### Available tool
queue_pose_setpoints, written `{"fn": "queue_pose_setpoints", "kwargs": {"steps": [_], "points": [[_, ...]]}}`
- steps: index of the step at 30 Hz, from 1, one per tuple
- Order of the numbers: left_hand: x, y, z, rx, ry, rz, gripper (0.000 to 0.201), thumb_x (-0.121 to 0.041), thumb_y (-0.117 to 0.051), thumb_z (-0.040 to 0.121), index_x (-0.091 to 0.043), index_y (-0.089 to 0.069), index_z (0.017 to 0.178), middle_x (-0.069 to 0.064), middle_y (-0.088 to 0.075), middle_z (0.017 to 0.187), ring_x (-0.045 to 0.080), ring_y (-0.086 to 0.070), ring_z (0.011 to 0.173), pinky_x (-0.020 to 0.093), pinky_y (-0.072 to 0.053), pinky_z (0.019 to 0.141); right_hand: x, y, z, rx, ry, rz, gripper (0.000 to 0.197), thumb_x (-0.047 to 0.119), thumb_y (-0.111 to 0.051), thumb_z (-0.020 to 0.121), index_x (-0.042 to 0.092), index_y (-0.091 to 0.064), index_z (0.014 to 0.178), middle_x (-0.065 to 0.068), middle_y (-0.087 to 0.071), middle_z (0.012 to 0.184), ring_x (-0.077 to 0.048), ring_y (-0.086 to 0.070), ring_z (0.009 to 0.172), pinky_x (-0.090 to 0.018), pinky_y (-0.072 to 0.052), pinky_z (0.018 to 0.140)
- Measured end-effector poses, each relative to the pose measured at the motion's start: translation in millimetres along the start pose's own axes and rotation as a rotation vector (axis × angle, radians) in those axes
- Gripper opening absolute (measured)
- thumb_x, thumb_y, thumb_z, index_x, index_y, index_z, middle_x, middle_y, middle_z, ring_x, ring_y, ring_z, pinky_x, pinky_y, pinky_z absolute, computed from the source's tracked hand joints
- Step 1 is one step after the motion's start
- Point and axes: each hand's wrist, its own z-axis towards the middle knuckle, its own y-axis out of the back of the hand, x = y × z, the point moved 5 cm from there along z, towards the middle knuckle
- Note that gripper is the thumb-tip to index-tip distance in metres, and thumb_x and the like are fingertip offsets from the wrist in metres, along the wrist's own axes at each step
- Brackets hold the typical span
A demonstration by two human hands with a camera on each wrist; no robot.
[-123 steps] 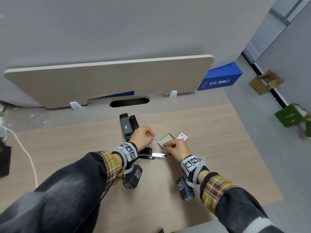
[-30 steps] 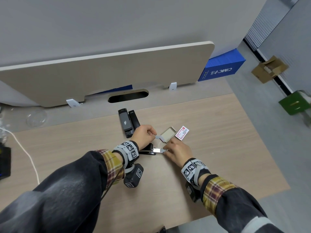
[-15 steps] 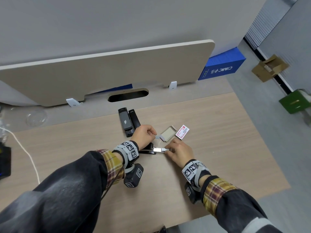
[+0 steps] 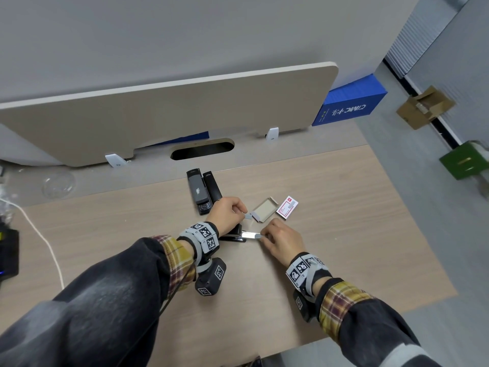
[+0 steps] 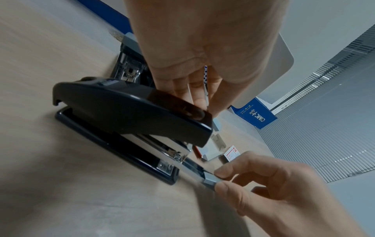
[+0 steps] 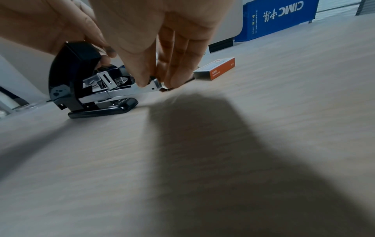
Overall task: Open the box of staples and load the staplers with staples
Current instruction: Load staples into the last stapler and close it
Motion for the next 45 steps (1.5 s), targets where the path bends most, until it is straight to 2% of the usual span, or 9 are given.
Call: {"fn": "queue_pose_setpoints", "kwargs": {"steps": [13, 22, 26, 28, 30, 33, 36, 41, 45], "points": [[-1.7, -0.5, -1.2, 0.015, -0.003, 0.011, 0.02, -0.003, -0.062, 0.081, -0.021, -0.067, 0.075, -0.004, -0.061, 0.07, 0.012, -0.058, 0.068, 0.027, -0.05, 0.072, -0.5, 3.1, 1.9, 0.017, -0.016, 0.037, 0.014, 0.034, -0.058, 0.087, 0.022, -0.059, 0.094, 0.008, -0.056, 0.096, -0.016, -0.057, 0.086, -0.031, -0.042, 0.065], [-0.7, -1.7, -0.5, 0.014, -0.006, 0.016, 0.018, -0.003, -0.062, 0.081, -0.02, -0.068, 0.076, -0.002, -0.062, 0.072, 0.013, -0.059, 0.07, 0.03, -0.052, 0.074, -2.5, 0.1, 1.7, 0.066, -0.031, 0.017, 0.012, 0.034, -0.056, 0.086, 0.027, -0.057, 0.096, 0.01, -0.056, 0.098, -0.016, -0.058, 0.09, -0.03, -0.043, 0.067], [-0.3, -1.8, -0.2, 0.01, -0.005, 0.013, 0.019, -0.003, -0.063, 0.08, -0.02, -0.067, 0.076, -0.003, -0.062, 0.07, 0.011, -0.058, 0.067, 0.028, -0.051, 0.071, 2.7, 3.1, -0.2, 0.042, 0.012, 0.004, 0.023, 0.03, -0.054, 0.084, 0.028, -0.056, 0.107, 0.009, -0.056, 0.106, -0.016, -0.057, 0.096, -0.033, -0.048, 0.069], [-0.4, -3.0, -0.4, 0.008, -0.003, 0.009, 0.018, -0.003, -0.064, 0.08, -0.02, -0.068, 0.076, -0.003, -0.062, 0.069, 0.012, -0.057, 0.066, 0.027, -0.05, 0.069, 9.8, 4.0, 0.0, 0.034, 0.066, -0.01, 0.025, 0.026, -0.053, 0.084, 0.028, -0.057, 0.109, 0.007, -0.054, 0.109, -0.016, -0.055, 0.1, -0.034, -0.049, 0.07], [-1.0, -4.4, -0.4, 0.019, 0.004, 0.013, 0.017, -0.004, -0.065, 0.08, -0.02, -0.067, 0.076, -0.003, -0.062, 0.069, 0.012, -0.058, 0.065, 0.026, -0.049, 0.068, 13.1, 7.8, 1.6, -0.003, 0.049, -0.004, 0.025, 0.024, -0.053, 0.085, 0.026, -0.058, 0.11, 0.006, -0.055, 0.11, -0.018, -0.054, 0.103, -0.034, -0.048, 0.072], [-2.3, -7.4, -1.0, 0.078, 0.01, 0.032, 0.017, -0.005, -0.068, 0.079, -0.021, -0.066, 0.074, -0.002, -0.063, 0.067, 0.012, -0.057, 0.063, 0.027, -0.049, 0.069, 11.9, 19.1, 3.6, -0.102, -0.024, 0.034, 0.029, 0.031, -0.055, 0.087, 0.026, -0.057, 0.116, 0.007, -0.059, 0.111, -0.015, -0.056, 0.104, -0.032, -0.046, 0.076], [-3.9, -10.5, -3.3, 0.126, 0.004, 0.046, 0.018, -0.004, -0.069, 0.077, -0.022, -0.065, 0.074, 0.005, -0.07, 0.071, 0.014, -0.062, 0.065, 0.029, -0.052, 0.071, 18.0, 26.2, 5.4, -0.113, 0.038, 0.038, 0.035, 0.037, -0.059, 0.088, 0.027, -0.058, 0.122, 0.009, -0.062, 0.109, -0.013, -0.058, 0.101, -0.029, -0.047, 0.075], [-10.5, -13.8, -4.7, 0.144, -0.005, 0.019, 0.018, -0.005, -0.072, 0.077, -0.021, -0.064, 0.077, -0.004, -0.067, 0.066, 0.008, -0.061, 0.062, 0.021, -0.049, 0.065, 25.4, 32.8, 10.4, -0.136, 0.092, 0.015, 0.026, 0.034, -0.063, 0.087, 0.022, -0.067, 0.11, 0.004, -0.065, 0.099, -0.017, -0.061, 0.095, -0.025, -0.039, 0.069], [-10.4, -12.4, -3.3, 0.147, -0.006, -0.021, 0.015, -0.003, -0.073, 0.077, -0.014, -0.066, 0.083, -0.001, -0.068, 0.068, 0.009, -0.063, 0.063, 0.022, -0.051, 0.065, 30.5, 34.0, 11.1, -0.119, 0.119, -0.008, 0.022, 0.034, -0.063, 0.087, 0.019, -0.068, 0.102, 0.002, -0.065, 0.096, -0.019, -0.061, 0.094, -0.028, -0.041, 0.068]]}}
